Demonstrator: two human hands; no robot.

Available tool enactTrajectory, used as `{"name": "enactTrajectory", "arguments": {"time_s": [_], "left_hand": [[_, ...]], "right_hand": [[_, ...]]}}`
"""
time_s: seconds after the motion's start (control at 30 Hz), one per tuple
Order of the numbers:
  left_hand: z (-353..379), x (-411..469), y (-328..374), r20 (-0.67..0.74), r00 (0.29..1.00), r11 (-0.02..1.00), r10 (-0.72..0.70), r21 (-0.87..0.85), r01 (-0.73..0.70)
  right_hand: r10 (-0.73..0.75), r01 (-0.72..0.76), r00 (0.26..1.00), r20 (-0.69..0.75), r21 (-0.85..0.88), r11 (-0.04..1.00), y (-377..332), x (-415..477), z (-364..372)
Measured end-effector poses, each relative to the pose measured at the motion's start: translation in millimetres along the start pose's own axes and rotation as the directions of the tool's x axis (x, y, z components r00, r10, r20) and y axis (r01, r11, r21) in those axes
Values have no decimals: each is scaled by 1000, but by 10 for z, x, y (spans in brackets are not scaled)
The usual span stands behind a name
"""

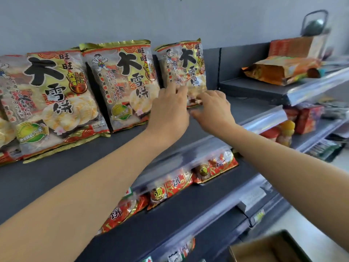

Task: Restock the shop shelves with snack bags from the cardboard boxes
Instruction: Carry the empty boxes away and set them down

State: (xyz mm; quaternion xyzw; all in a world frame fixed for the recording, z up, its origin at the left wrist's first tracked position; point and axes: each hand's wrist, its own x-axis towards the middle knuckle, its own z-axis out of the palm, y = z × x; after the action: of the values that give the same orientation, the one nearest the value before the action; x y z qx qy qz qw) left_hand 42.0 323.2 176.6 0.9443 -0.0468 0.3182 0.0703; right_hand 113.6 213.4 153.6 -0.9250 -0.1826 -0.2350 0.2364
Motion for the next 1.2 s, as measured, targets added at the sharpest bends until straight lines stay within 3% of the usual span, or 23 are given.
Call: {"name": "enactTrajectory", "arguments": {"time_s": [0.13, 0.27, 0.37, 0.47, 0.7, 0.9, 1.0, 1.2], "left_hand": [[45, -383, 508, 16, 987, 960, 163, -235, -155], [352, -789, 945, 166, 950, 905, 263, -385, -183], [763, -1134, 1225, 351, 883, 892, 310, -430, -142], [1239, -1506, 1455, 578, 759, 903, 300, -428, -31], [2361, -2336, 1656, 840, 532, 949, 109, -248, 197], [3186, -2990, 1761, 919, 390, 932, -60, -87, 351], [3552, -3222, 1733, 920, 352, 888, -173, -8, 459], [4071, -3477, 1684, 914, 208, 731, -347, 125, 670]], "right_hand": [[162, -163, 980, -117, 1, 987, 336, -685, -270], [374, -386, 908, -188, -34, 922, 769, -1449, -385], [570, -577, 817, -93, -109, 809, 1133, -2079, -333], [727, -712, 686, 32, -177, 679, 1439, -2709, -178], [899, -860, 372, 230, -279, 427, 2020, -3874, 411], [944, -927, 157, 290, -286, 243, 2500, -4481, 1037], [947, -961, 42, 319, -245, 125, 2701, -4674, 1336], [912, -988, -143, 384, -108, -110, 3051, -4940, 1752]]}}
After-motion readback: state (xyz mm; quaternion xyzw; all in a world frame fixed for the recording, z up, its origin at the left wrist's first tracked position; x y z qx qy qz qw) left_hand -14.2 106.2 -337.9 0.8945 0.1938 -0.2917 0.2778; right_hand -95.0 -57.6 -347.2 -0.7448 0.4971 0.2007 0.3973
